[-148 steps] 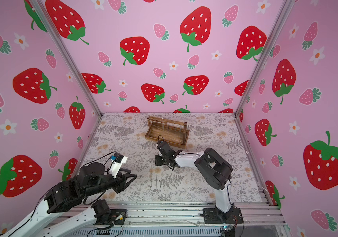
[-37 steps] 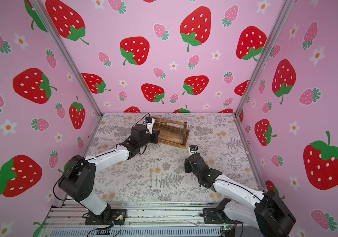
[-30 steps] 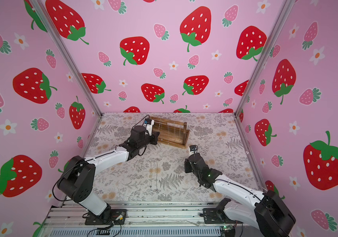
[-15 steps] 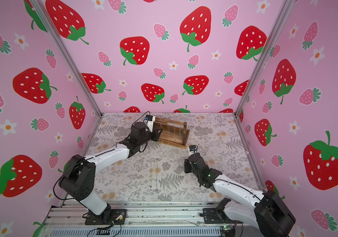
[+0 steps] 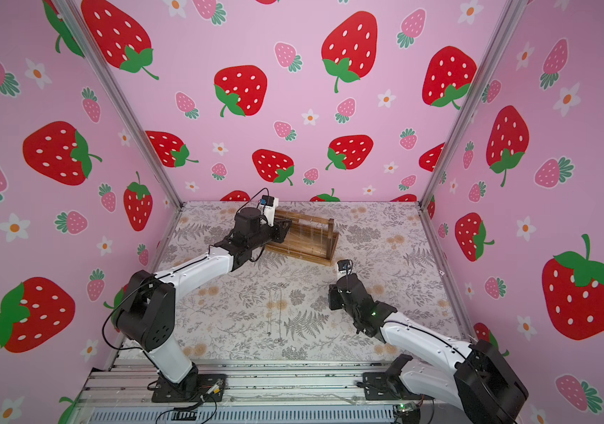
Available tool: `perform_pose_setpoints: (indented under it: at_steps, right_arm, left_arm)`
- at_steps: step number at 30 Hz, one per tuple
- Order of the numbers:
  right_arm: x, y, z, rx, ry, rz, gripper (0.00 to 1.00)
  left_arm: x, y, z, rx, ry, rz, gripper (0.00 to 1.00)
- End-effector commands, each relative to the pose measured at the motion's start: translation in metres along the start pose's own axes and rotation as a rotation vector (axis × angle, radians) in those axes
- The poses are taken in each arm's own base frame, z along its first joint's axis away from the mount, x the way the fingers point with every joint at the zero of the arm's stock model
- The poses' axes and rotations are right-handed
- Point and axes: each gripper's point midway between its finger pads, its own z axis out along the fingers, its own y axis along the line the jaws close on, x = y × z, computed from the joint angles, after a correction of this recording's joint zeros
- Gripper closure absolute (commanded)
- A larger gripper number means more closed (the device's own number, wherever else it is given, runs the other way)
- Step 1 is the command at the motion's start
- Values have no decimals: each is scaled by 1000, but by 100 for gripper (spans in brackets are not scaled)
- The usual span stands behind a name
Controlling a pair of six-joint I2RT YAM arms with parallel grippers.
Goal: Take the necklace off the jewelry display stand
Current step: Take off the necklace from the stand.
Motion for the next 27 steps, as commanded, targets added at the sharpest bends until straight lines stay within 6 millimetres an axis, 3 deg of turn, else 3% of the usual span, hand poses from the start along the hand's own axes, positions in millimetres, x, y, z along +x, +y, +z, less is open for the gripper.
perform_pose_setpoints:
  at_steps: [1, 10, 19, 21, 27]
  right_arm:
    - [-8, 2, 1, -3, -15, 13, 73]
    - [-8, 3, 1, -7, -16, 12, 73]
    - [-7, 3, 2, -7, -12, 9, 73]
    - [-8, 3, 2, -9, -14, 8, 73]
    - [-9, 4, 1, -14, -20, 12, 73]
  left_arm:
    - [-13, -4, 0, 23, -17, 0, 71]
    - [-14, -4, -1, 24, -21, 5, 78]
    - [-17, -4, -11, 21, -52, 13, 100]
    - [-20, -4, -16, 12, -58, 20, 100]
    - [-33, 24, -40, -192, -31, 33, 100]
